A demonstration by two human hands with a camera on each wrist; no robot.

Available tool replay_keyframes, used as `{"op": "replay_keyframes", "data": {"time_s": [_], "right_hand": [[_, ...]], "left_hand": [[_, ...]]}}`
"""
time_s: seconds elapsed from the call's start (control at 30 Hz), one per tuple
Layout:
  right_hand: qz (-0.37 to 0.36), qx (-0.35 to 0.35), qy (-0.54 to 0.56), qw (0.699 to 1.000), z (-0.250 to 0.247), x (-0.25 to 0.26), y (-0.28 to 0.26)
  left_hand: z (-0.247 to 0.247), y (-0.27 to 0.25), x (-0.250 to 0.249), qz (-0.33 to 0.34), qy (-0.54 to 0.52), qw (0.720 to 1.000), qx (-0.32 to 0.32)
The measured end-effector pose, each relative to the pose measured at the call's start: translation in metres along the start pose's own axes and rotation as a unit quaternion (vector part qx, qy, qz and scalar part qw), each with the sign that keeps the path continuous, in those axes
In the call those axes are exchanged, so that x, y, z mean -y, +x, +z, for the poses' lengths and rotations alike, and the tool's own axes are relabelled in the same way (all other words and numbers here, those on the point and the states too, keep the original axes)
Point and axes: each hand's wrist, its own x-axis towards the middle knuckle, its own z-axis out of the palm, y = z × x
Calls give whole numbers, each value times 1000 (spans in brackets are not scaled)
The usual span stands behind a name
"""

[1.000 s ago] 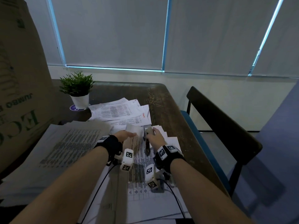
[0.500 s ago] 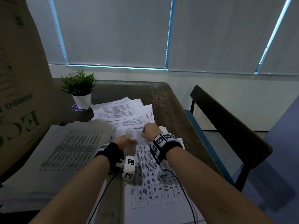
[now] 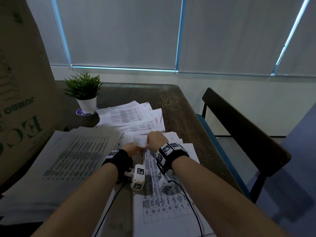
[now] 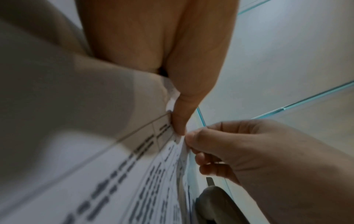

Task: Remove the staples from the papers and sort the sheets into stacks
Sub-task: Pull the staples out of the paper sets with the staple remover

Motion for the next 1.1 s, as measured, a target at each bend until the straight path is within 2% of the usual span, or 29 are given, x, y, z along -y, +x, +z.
{"op": "replay_keyframes", "data": {"time_s": [0.07, 0.17, 0.37, 0.43, 0.5, 0.6, 0.67, 0.73, 0.83, 0.97, 1.1], "right_hand": [[-16, 4, -21, 1000, 1, 1, 0], [-31, 7, -14, 999, 0, 0, -2], [32, 16, 54, 998, -6, -11, -5], [20, 18, 29, 999, -10, -7, -7], [-12, 4, -6, 1000, -10, -2, -9], [-70, -10, -147, 987, -6, 8, -12], [-88, -16, -204, 975, -3, 16, -11], [-94, -8, -233, 968, -2, 24, -8], [-100, 5, -262, 960, 0, 31, -7], [-89, 35, -280, 955, 0, 33, -2], [-126, 34, -314, 940, -3, 37, -4]], "left_hand": [[2, -1, -3, -1, 38, 999, -21], [2, -2, -5, -10, 52, 998, -21], [8, -10, -12, -6, 38, 999, -32], [8, -15, -18, -15, 39, 998, -39], [6, -17, -21, -30, 91, 995, -25], [4, -14, -25, -46, 129, 990, -16], [3, -14, -26, -60, 148, 987, -15], [1, -16, -30, -50, 197, 979, 6], [0, -13, -30, -45, 194, 980, -25], [0, -18, -32, -43, 248, 968, -5], [-2, -16, -30, -16, 254, 967, -25]]}}
